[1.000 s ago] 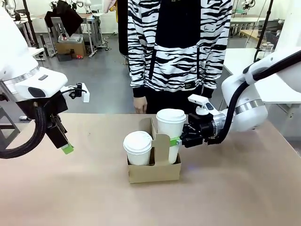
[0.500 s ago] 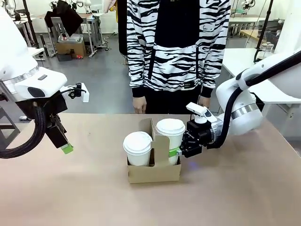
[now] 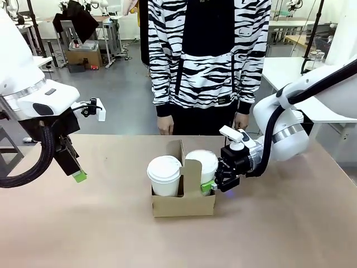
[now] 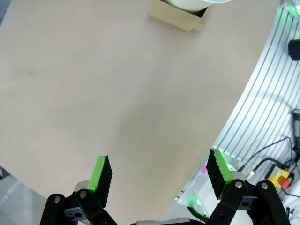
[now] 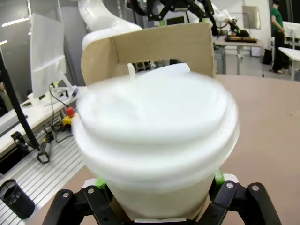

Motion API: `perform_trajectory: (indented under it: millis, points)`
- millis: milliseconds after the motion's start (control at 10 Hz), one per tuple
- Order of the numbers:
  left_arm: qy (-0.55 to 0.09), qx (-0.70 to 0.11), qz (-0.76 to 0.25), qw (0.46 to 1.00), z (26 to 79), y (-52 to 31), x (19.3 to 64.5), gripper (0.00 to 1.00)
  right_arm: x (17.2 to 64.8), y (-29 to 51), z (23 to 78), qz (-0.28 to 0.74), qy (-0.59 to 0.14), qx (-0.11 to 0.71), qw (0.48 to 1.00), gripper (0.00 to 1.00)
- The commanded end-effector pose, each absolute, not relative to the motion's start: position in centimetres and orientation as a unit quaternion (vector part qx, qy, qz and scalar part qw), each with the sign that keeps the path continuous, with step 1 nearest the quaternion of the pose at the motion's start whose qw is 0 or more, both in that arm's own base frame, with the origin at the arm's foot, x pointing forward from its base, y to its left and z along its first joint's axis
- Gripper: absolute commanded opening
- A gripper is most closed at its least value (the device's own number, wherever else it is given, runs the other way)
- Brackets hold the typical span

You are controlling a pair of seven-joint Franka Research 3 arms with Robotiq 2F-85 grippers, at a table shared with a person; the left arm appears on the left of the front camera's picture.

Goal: Pour a drink into a cup and package it in a carrier.
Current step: Insert the held 600 ml Paper Cup into the Cup Carrier.

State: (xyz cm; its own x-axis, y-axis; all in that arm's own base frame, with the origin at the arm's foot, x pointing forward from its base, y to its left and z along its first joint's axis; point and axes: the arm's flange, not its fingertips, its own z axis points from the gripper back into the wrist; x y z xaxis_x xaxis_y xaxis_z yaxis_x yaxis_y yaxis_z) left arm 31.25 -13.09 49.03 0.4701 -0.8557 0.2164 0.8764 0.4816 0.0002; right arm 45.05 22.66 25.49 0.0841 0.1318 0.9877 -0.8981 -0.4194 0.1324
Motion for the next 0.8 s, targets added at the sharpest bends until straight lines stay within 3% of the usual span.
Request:
perform_trajectory:
  millis: [0, 700]
  points:
    - [-0.096, -0.043, -0.504, 0.858, 49.1, -13.0, 31.4, 1.0, 45.0, 22.4, 26.6, 0.627, -0.325, 0.562, 0.431, 1.0]
    - [-0.096, -0.043, -0.504, 0.858, 49.1, -13.0, 31.4, 1.0, 44.8, 15.6, 32.5, 0.643, -0.334, 0.468, 0.506, 1.0]
